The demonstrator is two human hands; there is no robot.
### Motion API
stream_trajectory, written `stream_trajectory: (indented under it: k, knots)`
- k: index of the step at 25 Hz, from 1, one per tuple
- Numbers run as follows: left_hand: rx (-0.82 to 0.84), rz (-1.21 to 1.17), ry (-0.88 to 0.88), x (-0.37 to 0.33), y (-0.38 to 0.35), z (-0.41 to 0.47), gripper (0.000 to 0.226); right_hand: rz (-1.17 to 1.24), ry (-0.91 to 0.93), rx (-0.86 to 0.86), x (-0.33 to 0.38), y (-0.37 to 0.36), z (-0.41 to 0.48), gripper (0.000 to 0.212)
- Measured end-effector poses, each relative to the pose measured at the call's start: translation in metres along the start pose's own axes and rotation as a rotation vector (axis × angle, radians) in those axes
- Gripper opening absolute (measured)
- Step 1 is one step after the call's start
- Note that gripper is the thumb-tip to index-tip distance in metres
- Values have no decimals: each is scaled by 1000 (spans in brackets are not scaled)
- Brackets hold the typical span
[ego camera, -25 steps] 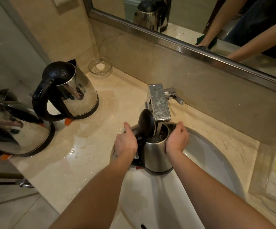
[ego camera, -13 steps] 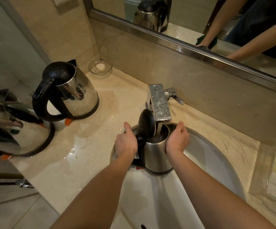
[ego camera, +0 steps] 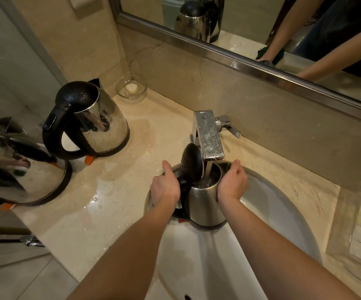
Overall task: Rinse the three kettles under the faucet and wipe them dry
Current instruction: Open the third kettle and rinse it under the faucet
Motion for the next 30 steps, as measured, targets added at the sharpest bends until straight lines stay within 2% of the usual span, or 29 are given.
stream_trajectory:
  k: [5,10,19,30]
  knots:
    - [-4,-3,5,1,0,0,68,10,2,1,3,1,-3,44]
    - [-1,6,1,1,0,1,68,10,-9,2,0,0,-2,36]
    - [8,-6,9,1,-1,1,66,7,2,5,4,1,-5,45]
    - [5,-6,-12,-4,1,-1,64,-7,-7,3,4,1,-6,42]
Point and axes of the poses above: each hand's wrist, its own z-axis towards the middle knuckle, its own y-axis out of the back of the hand, x = y × z, the point moved 9 cm from there along z, towards the middle knuckle, and after that the axes turned 12 degrees about -y, right-handed, at the moved point
